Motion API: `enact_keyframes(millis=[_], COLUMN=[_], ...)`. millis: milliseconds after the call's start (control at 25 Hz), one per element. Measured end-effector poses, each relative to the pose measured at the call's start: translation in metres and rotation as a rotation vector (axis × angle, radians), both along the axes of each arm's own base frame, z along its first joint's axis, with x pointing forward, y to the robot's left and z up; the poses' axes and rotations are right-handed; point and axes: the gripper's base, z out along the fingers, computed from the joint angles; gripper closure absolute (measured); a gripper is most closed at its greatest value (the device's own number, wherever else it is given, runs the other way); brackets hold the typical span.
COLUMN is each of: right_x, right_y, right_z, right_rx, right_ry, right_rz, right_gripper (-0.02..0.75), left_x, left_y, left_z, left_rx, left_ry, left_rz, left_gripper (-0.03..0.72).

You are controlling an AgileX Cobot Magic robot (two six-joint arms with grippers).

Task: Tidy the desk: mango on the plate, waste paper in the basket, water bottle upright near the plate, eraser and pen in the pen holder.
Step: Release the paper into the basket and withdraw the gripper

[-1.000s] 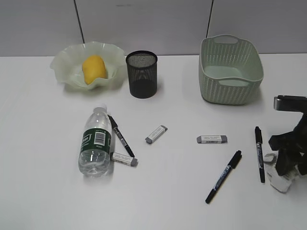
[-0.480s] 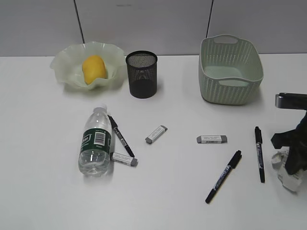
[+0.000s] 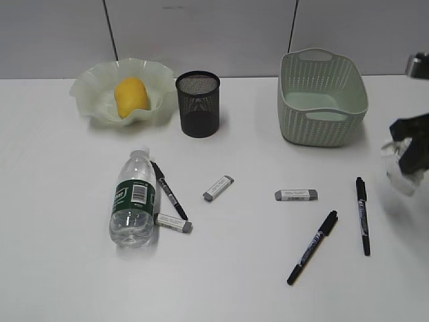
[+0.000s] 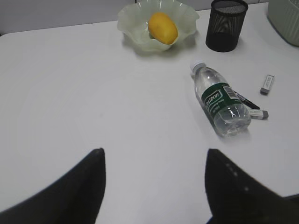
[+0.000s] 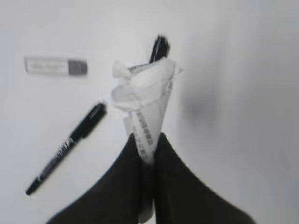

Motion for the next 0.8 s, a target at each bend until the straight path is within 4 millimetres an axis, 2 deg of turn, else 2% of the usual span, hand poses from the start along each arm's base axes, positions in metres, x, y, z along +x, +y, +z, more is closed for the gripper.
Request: enact_keyframes(millis=[240, 360, 440, 520, 600, 800], right_x=[0.040, 0.061, 0.078, 0.096, 0.116, 0.157], right_y=[0.004, 0.008, 0.014, 0.024, 0.035, 0.048], right_z=[0.071, 0.097, 0.105, 0.106, 0.094, 0.045], right_rx=[0.051, 0.073, 0.072, 0.072, 0.074, 0.044], right_ry=[-0.290, -0.437, -0.502, -0.535, -0.528, -0.458], right_rz=[-0.019, -0.030, -0.014, 0.017, 0.042, 0.076], right_gripper=[0.692, 0.691, 0.691, 0.693, 0.693, 0.693], left_x=[0.000, 0.000, 0.000, 0.000, 0.000, 0.000], left_y=[0.000, 0.000, 0.000, 0.000, 0.000, 0.000], left_z=[0.000, 0.000, 0.000, 0.000, 0.000, 0.000], left_rx=[0.000, 0.000, 0.000, 0.000, 0.000, 0.000], left_ry=[0.000, 0.000, 0.000, 0.000, 0.000, 0.000], left_rz=[0.000, 0.000, 0.000, 0.000, 0.000, 0.000], left_gripper=[0.183, 0.183, 0.183, 0.183, 0.183, 0.183])
